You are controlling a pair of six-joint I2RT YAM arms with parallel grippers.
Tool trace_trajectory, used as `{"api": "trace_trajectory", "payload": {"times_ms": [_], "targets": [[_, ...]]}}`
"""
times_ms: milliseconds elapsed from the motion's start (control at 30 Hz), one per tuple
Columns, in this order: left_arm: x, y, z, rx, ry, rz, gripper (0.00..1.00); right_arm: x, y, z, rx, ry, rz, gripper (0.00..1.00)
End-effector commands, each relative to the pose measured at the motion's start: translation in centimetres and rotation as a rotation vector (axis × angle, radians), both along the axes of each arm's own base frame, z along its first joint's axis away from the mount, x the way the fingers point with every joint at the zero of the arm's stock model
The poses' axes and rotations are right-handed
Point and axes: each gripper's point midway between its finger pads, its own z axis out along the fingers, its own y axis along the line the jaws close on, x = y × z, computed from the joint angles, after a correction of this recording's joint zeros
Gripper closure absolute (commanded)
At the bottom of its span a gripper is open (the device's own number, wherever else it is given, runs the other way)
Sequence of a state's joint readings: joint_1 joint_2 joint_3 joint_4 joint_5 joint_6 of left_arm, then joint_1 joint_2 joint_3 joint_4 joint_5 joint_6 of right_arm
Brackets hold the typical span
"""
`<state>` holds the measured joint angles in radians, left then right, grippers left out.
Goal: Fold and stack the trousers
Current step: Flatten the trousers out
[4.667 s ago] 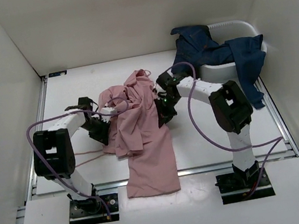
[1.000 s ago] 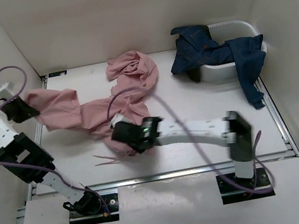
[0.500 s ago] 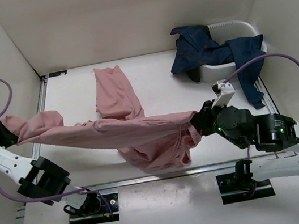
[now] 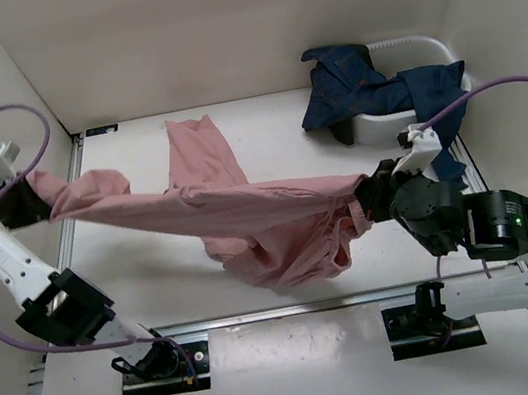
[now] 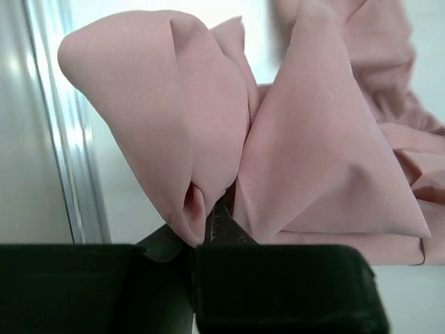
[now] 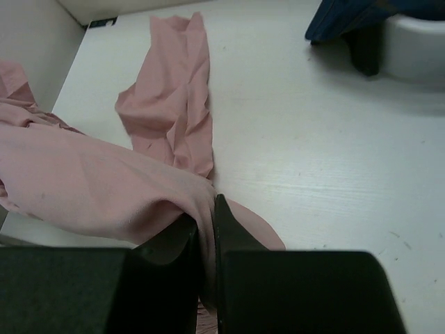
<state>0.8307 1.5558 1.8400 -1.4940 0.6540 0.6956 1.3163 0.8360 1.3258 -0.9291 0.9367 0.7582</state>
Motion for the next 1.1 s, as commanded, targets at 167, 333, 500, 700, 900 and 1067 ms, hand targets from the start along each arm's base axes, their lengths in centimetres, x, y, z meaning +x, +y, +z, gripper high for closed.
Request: {"api": "trace_trajectory", "payload": {"times_ms": [167, 333, 500, 700, 900, 1067], "targets": [[16.6, -7.2, 3.3, 0.075, -0.152, -0.208, 0.85, 2.9, -7.9, 4.5, -0.197, -0.214, -0.339, 1.0], [24.3, -16.5, -1.1, 0.113, -0.136, -0.349, 0.85, 2.5, -6.6, 1.0, -0.339, -0.145, -0.26, 1.0], [27.3, -18.2, -4.4, 0.118, -0.107, -0.334, 0.85, 6.1, 1.7, -1.8, -0.789, -0.066, -0.018, 1.0], [28.1, -19.2, -2.6, 0.1, -0.182, -0.339, 0.85, 18.4, -0.4, -5.1, -0.481, 0.114, -0.016, 1.0], [30.9, -21.1, 0.9, 0.107, -0.349, -0.313, 0.85, 19.8, -7.4, -9.9, -0.3, 0.364, -0.226, 1.0], [33.3, -26.1, -3.3, 0.139, -0.321, -0.374, 0.34, 15.9, -14.3, -13.8, -0.158, 0.572, -0.513, 0.94]]}}
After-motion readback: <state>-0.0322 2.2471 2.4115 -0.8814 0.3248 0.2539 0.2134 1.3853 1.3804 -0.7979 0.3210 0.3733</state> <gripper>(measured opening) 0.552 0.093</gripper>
